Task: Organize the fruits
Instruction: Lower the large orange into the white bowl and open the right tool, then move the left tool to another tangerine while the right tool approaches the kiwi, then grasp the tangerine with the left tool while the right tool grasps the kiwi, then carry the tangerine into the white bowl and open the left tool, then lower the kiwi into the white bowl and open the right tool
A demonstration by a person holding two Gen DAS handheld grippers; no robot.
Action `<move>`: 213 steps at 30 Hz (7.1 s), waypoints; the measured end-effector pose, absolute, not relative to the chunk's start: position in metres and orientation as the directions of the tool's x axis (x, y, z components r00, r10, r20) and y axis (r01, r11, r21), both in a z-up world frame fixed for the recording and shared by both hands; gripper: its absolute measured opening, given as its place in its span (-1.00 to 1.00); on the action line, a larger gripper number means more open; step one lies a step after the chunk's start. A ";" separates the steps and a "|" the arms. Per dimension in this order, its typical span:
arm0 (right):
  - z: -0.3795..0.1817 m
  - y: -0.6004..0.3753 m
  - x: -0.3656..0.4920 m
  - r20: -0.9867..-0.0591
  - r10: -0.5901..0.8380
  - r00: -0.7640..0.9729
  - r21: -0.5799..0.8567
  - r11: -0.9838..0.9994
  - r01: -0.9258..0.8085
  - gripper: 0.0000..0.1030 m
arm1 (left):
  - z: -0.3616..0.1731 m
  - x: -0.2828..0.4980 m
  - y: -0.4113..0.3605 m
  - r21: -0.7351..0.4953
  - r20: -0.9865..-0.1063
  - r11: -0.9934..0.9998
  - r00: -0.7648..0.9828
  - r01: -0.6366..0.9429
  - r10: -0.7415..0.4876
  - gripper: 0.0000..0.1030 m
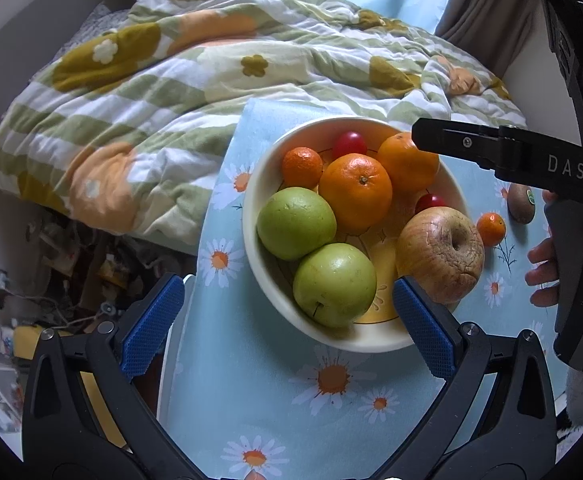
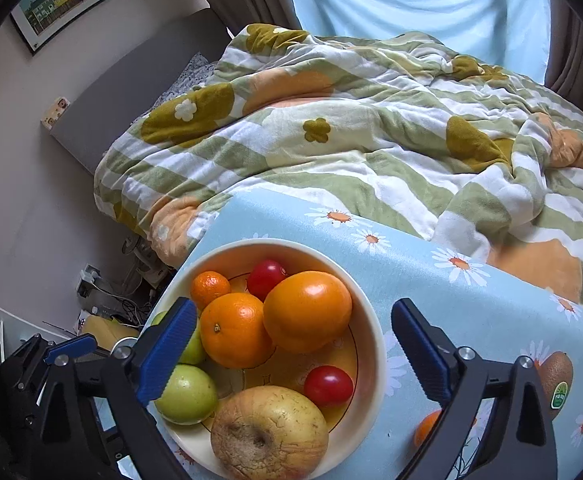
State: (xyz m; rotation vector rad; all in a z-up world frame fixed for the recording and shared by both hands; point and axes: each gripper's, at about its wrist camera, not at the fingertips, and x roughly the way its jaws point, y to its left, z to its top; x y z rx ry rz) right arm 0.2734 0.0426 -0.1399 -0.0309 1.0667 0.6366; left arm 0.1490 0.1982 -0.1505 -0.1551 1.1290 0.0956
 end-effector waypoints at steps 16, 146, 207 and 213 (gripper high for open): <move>-0.088 0.016 0.227 -0.799 0.417 0.433 0.184 0.855 -0.485 0.99 | -0.109 0.130 0.191 -0.030 -0.885 0.998 0.466 -0.063 0.003 1.00; -0.090 -0.090 0.193 -0.807 0.433 0.400 0.106 0.774 -0.625 0.11 | -0.081 0.110 0.075 -0.083 -0.781 0.994 0.624 -0.066 -0.024 -0.16; -0.130 0.066 0.232 -0.821 0.385 0.422 0.166 0.868 -0.469 0.10 | -0.134 0.140 0.211 -0.089 -0.857 0.994 0.505 0.059 -0.106 1.00; -0.140 0.074 0.234 -0.829 0.347 0.439 0.136 0.886 -0.443 0.11 | -0.140 0.132 0.207 -0.094 -0.863 0.994 0.494 0.051 -0.107 1.00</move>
